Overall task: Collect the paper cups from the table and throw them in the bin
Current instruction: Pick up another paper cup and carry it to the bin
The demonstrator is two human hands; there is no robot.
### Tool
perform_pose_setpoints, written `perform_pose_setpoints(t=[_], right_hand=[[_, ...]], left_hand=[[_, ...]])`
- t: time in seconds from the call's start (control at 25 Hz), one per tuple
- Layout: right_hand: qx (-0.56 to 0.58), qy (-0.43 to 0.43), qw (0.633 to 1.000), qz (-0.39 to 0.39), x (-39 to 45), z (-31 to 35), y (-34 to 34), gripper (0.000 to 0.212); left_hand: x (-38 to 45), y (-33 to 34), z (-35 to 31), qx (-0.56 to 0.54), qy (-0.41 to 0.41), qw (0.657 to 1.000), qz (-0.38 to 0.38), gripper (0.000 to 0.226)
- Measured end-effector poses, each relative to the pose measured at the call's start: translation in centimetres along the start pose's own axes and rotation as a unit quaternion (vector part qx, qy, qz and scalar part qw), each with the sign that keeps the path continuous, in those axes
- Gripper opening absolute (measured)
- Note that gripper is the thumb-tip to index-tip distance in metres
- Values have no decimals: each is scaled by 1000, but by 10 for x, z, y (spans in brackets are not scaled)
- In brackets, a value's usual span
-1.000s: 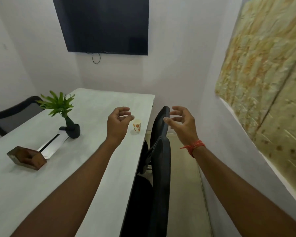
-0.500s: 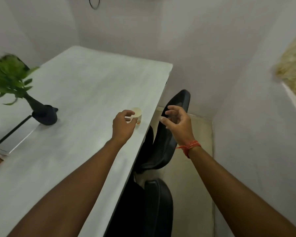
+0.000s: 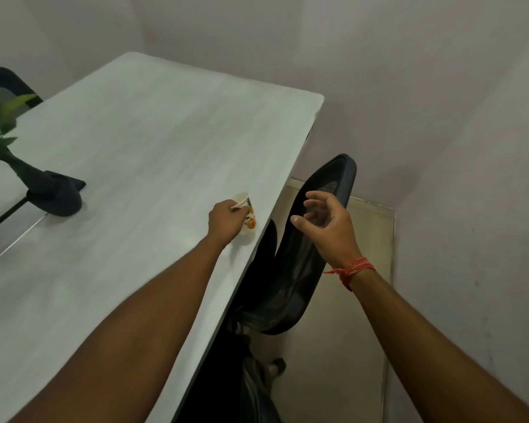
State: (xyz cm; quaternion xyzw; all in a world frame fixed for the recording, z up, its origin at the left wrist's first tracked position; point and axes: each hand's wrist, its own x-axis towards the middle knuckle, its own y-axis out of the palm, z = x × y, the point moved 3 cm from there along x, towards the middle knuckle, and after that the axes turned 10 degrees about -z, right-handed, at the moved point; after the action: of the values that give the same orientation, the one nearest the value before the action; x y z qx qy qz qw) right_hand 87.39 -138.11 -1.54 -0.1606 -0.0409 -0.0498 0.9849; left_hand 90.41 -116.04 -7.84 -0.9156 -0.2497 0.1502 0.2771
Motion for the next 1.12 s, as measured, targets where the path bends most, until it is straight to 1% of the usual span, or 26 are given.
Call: perform_pose_setpoints(t=[0.04, 0.08, 0.16, 0.2, 0.24, 0.28, 0.36, 0.48, 0.56, 0.64, 0.76, 0.92, 1.12], right_hand=[[-12, 2, 1000, 10, -5, 6, 1, 57], [-25, 6, 999, 25, -13, 16, 2, 64], [-31, 8, 998, 63, -33, 40, 7, 75], [-21, -1, 998, 62, -46, 54, 8, 75], [-12, -15, 999, 39, -61, 69, 6, 71], [-1, -32, 999, 0, -80, 89, 0, 65], [24, -57, 995, -75, -125, 126, -18, 56], [71, -68, 983, -156, -196, 175, -51, 55], [91, -86, 972, -199, -258, 211, -71, 56], [109, -100, 965, -218, -306, 240, -85, 56], [117, -118, 956, -243, -375, 272, -106, 56], [124, -124, 945, -277, -456, 294, -131, 57], [139, -116, 943, -280, -576, 312, -150, 55]], left_hand=[[-9, -7, -10, -44, -8, 999, 22, 21], [-22, -16, -23, -82, -6, 995, 62, 18], [-59, -39, -53, -150, 17, 975, 163, 15], [-79, -53, -69, -175, 38, 963, 201, 20], [-100, -71, -83, -194, 68, 955, 214, 28], [-124, -95, -95, -211, 103, 949, 209, 36], [-167, -145, -107, -248, 144, 943, 167, 45], [-225, -221, -110, -300, 172, 933, 101, 46], [-272, -282, -100, -324, 198, 921, 84, 45], [-311, -329, -89, -330, 222, 914, 80, 41], [-372, -381, -68, -334, 244, 907, 82, 36], [-448, -429, -36, -335, 261, 902, 74, 34], [-545, -488, 12, -316, 268, 908, 55, 37]])
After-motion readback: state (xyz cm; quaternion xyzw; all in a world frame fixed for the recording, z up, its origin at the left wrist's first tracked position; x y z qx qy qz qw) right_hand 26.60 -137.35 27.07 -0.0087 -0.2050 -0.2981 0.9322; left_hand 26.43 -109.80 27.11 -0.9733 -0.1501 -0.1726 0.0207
